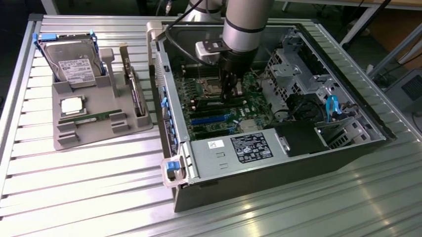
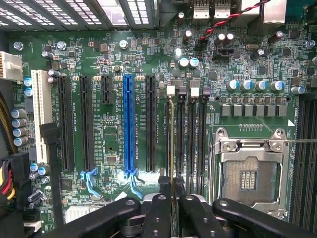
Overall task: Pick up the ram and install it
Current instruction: 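Insert the ram into the slot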
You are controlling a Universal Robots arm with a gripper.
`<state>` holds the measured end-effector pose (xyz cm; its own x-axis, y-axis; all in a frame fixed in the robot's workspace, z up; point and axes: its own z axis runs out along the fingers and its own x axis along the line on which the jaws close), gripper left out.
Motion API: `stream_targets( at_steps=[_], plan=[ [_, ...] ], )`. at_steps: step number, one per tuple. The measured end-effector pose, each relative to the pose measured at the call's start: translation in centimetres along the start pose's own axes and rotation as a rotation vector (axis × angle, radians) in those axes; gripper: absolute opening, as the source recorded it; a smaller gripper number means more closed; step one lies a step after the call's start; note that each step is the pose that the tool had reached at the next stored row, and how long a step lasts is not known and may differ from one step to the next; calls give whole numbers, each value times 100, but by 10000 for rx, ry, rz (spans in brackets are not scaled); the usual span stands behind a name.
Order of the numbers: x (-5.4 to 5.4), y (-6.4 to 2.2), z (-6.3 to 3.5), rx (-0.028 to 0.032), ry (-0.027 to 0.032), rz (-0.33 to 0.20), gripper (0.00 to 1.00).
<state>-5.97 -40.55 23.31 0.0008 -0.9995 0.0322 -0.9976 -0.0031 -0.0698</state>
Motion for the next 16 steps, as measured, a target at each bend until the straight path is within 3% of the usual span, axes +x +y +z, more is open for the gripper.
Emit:
stream_targets(
  at_steps=[11, 13, 16],
  plan=[
    [-2, -1, 39, 12, -3, 21, 13],
    [-1, 3, 37, 0, 0, 24, 20],
    [0, 2, 20, -3, 5, 24, 20]
  ],
)
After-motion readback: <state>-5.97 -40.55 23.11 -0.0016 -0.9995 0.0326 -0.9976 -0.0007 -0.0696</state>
